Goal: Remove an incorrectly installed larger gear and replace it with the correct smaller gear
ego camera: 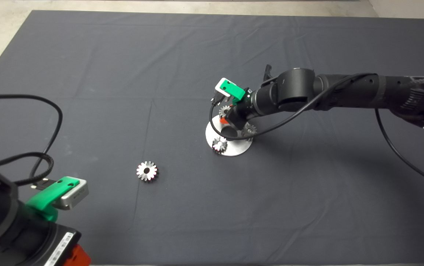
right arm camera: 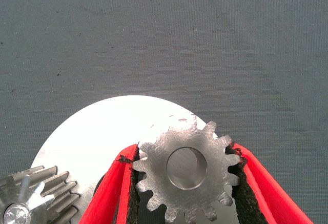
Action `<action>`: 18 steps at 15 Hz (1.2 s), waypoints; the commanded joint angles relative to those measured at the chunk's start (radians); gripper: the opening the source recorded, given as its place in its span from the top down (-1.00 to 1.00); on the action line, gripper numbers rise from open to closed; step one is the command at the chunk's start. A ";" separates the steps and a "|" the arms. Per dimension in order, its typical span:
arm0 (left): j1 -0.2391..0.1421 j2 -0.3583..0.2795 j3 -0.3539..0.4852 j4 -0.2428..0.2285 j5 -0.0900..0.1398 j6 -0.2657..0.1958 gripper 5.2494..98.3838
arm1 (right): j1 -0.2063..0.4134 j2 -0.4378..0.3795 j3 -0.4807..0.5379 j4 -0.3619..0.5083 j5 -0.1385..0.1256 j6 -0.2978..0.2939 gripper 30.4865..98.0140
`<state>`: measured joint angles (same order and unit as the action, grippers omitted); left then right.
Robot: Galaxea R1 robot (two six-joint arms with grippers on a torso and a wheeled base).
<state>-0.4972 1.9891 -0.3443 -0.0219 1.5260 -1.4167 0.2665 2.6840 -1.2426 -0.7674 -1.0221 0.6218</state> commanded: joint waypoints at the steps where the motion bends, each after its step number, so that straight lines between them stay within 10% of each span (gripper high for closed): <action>1: 0.002 -0.002 -0.002 -0.010 0.014 -0.004 -0.46 | 0.042 -0.003 -0.003 -0.047 0.013 0.035 0.77; 18: 0.012 -0.014 -0.042 -0.010 0.011 -0.028 -0.46 | 0.036 0.026 -0.009 -0.049 0.013 0.035 0.77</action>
<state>-0.4826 1.9749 -0.3877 -0.0219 1.5264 -1.4394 0.2794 2.7094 -1.2545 -0.7847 -1.0217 0.6521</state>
